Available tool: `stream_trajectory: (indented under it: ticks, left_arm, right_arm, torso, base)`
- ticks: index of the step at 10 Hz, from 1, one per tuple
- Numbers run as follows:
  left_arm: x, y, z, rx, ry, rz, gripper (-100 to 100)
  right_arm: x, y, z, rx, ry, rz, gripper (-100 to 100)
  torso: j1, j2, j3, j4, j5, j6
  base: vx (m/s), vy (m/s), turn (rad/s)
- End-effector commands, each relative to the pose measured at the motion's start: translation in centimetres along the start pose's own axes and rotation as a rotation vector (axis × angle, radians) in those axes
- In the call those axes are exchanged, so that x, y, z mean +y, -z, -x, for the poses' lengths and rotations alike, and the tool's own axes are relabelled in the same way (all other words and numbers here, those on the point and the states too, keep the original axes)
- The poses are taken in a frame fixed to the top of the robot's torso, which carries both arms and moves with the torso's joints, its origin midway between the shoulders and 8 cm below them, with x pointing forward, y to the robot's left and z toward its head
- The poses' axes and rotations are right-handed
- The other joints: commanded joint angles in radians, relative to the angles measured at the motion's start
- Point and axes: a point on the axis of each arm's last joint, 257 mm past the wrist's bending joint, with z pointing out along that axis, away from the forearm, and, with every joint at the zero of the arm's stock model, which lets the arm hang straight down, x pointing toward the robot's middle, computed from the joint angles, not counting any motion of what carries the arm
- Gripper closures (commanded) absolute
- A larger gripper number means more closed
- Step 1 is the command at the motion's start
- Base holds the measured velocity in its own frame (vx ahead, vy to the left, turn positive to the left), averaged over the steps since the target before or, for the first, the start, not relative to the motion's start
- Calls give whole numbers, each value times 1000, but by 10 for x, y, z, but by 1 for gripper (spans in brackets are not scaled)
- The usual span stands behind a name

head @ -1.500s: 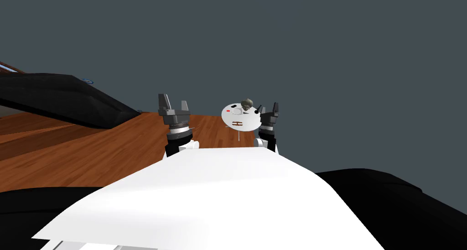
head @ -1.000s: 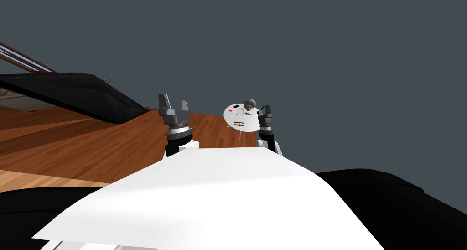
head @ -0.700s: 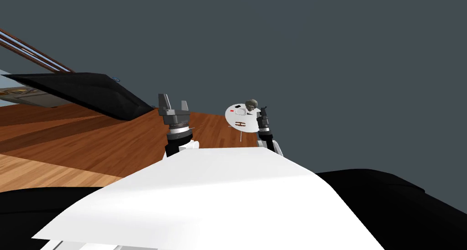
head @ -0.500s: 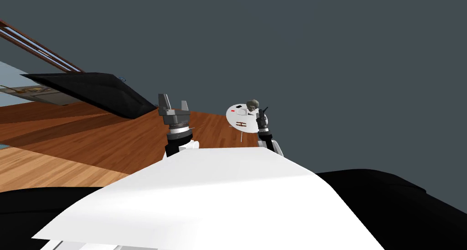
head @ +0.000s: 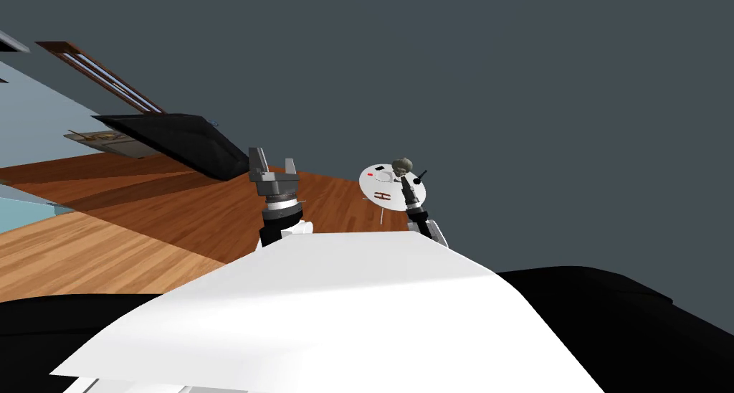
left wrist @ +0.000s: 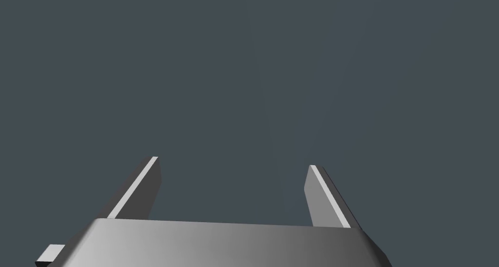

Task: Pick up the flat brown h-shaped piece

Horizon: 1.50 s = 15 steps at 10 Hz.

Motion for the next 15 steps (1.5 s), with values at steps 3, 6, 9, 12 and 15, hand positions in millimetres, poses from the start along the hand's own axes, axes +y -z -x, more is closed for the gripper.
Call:
stream_trajectory:
  ticks: [3, 6, 9, 12, 15]
  left_arm:
    - [0, 0, 0, 0, 0, 0, 0]
    - [0, 0, 0, 0, 0, 0, 0]
    - [0, 0, 0, 0, 0, 0, 0]
    - [0, 0, 0, 0, 0, 0, 0]
    - [0, 0, 0, 0, 0, 0, 0]
  right_arm:
    - [-40, 14, -18, 105, 142, -55, -100]
    - [-65, 25, -30, 181, 236, -91, -100]
    - [-88, 36, -39, 249, 318, -120, -100]
    - [-124, 56, -43, 351, 436, -161, -100]
    - [-153, 76, -50, 435, 517, -199, -100]
  torso:
    - [0, 0, 0, 0, 0, 0]
    - [0, 0, 0, 0, 0, 0]
    - [0, 0, 0, 0, 0, 0]
    - [0, 0, 0, 0, 0, 0]
    - [0, 0, 0, 0, 0, 1]
  base:
    - [-4, 6, 165]
    - [-1, 5, 137]
    - [0, 4, 112]
    - [2, 7, 207]
    - [3, 5, 116]
